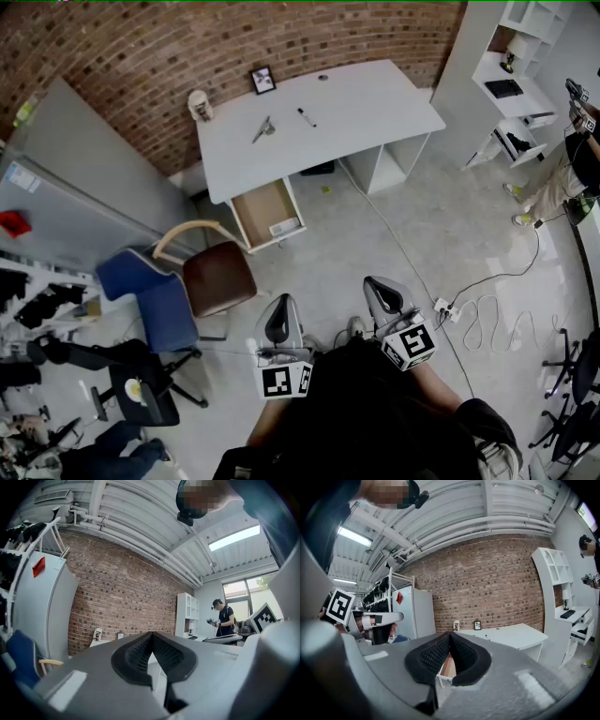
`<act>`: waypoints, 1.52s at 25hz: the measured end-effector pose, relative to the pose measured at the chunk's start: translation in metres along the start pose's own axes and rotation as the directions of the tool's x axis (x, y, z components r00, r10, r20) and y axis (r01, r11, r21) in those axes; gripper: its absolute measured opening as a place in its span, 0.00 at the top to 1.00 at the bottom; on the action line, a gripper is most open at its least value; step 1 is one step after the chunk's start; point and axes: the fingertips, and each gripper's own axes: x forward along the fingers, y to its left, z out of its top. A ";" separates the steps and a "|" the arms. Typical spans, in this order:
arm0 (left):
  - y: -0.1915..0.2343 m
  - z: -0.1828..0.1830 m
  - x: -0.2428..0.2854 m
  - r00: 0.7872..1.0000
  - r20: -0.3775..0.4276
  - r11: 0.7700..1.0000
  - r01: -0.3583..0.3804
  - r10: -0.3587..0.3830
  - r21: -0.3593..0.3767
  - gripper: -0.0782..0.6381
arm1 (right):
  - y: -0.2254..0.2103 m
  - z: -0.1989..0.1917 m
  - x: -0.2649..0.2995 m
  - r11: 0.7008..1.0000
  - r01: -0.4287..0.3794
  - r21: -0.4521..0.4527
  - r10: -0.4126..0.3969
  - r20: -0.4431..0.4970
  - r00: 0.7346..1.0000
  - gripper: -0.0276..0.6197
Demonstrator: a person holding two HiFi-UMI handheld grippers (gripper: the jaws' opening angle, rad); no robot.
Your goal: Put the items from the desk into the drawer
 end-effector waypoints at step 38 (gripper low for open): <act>-0.067 -0.008 0.045 0.997 -0.017 0.996 -0.070 0.071 0.048 0.87 | -0.082 -0.011 -0.008 0.997 -0.072 0.011 0.072 -0.035 0.997 0.72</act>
